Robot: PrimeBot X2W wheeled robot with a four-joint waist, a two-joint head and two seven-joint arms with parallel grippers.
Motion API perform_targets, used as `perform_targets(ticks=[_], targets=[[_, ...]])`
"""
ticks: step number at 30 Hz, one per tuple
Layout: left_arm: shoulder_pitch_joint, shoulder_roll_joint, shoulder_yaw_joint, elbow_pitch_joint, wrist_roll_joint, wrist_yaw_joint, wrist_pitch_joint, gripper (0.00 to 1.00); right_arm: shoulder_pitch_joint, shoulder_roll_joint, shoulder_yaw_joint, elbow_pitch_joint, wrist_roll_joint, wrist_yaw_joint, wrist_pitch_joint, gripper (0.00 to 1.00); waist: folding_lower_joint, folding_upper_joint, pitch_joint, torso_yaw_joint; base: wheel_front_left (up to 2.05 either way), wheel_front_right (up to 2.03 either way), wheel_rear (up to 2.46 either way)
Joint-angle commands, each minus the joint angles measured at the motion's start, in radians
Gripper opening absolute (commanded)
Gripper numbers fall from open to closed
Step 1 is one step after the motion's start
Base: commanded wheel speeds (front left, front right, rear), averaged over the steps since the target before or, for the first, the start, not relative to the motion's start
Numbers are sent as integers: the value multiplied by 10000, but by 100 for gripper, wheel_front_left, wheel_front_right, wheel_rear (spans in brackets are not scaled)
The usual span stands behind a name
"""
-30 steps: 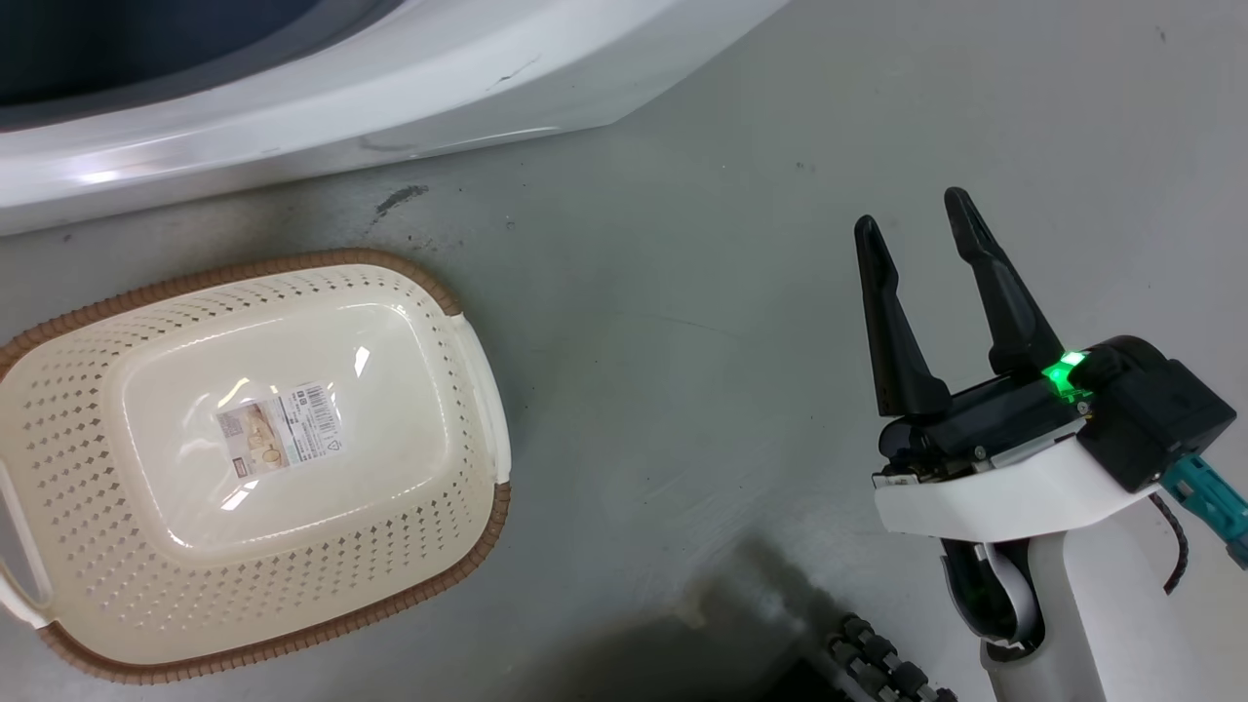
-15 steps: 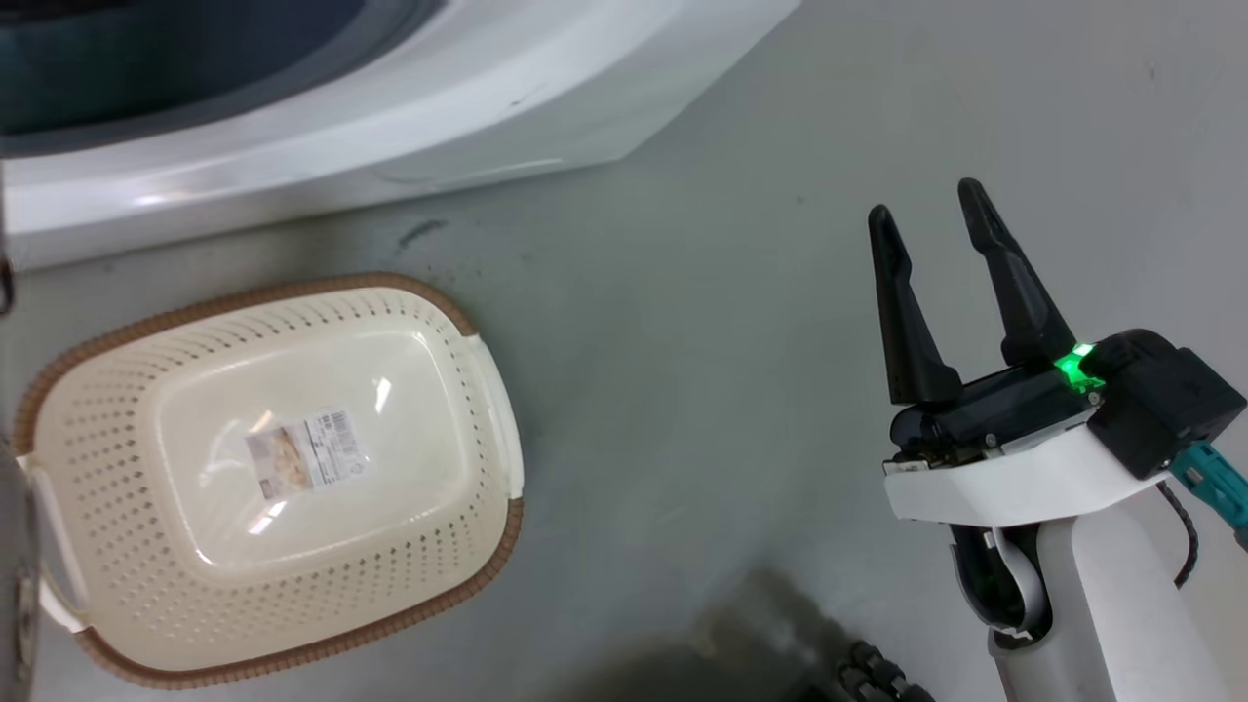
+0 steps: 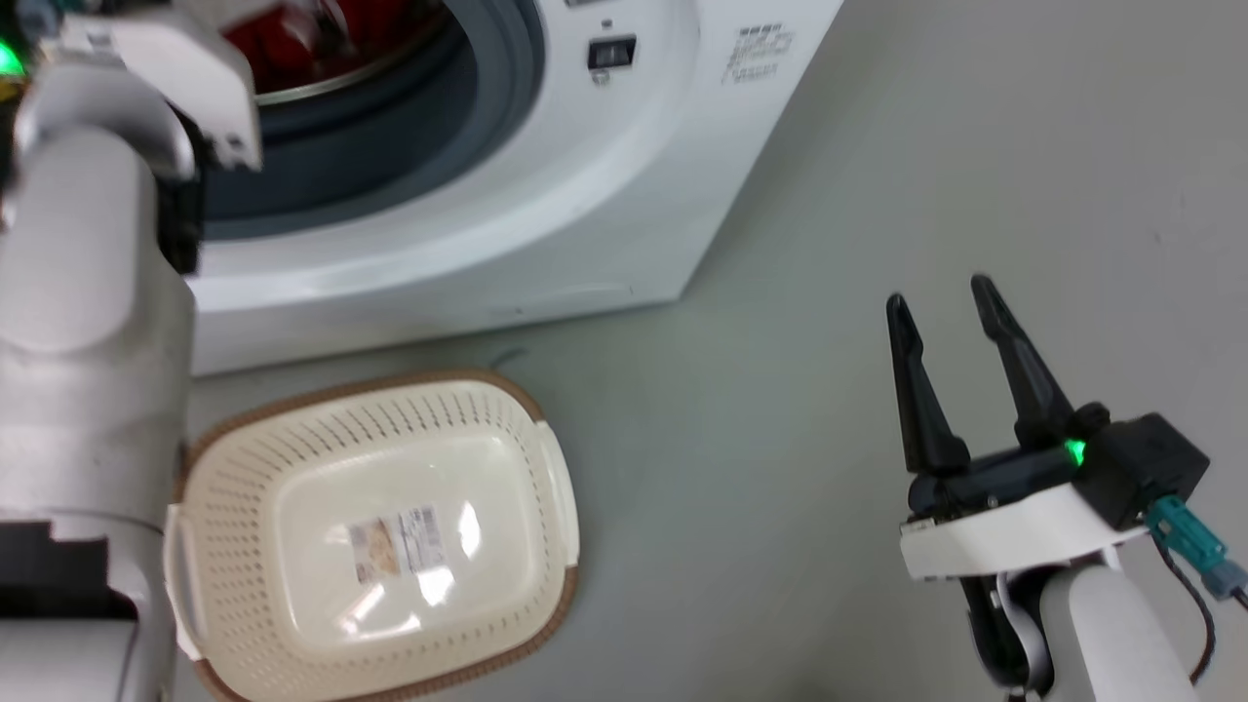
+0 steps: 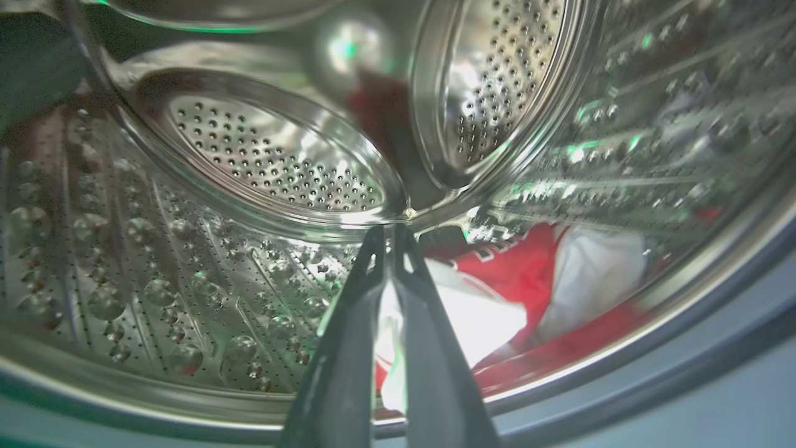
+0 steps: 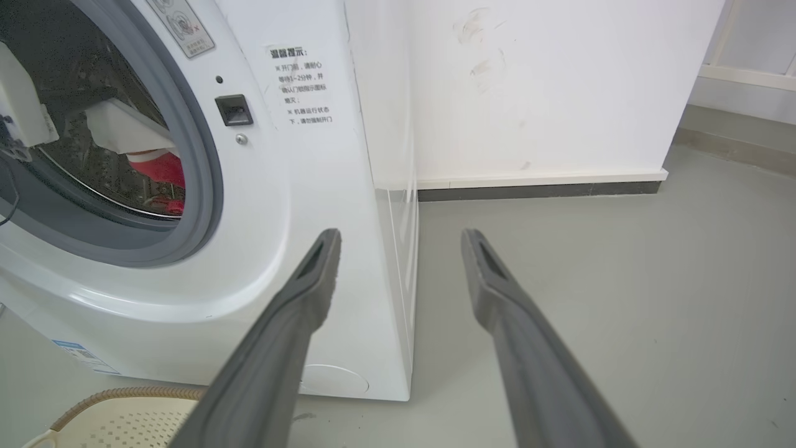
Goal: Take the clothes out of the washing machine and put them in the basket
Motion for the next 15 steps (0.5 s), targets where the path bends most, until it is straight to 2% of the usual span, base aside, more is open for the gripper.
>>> perform_targets(ticks=[1, 5, 9, 15], targets=[[376, -111, 110, 164, -204, -47, -421, 0, 264, -1, -60, 50, -92, -7, 45, 100, 0, 0, -1016, 381, 0, 0, 0], [1058, -402, 280, 498, -682, -204, -1224, 0, 686, -1, -162, -29, -121, -7, 255, 100, 0, 0, -1705, 513, 0, 0, 0], [1430, -332, 367, 680, -945, -621, -1623, 0, 977, 0, -233, -152, -176, -7, 432, 100, 0, 0, -2229, 604, 0, 0, 0], [2124, -590, 375, 84, -1185, -812, -1864, 0, 1295, 2, -344, -439, -169, -5, 662, 100, 0, 0, -2763, 907, 0, 0, 0]])
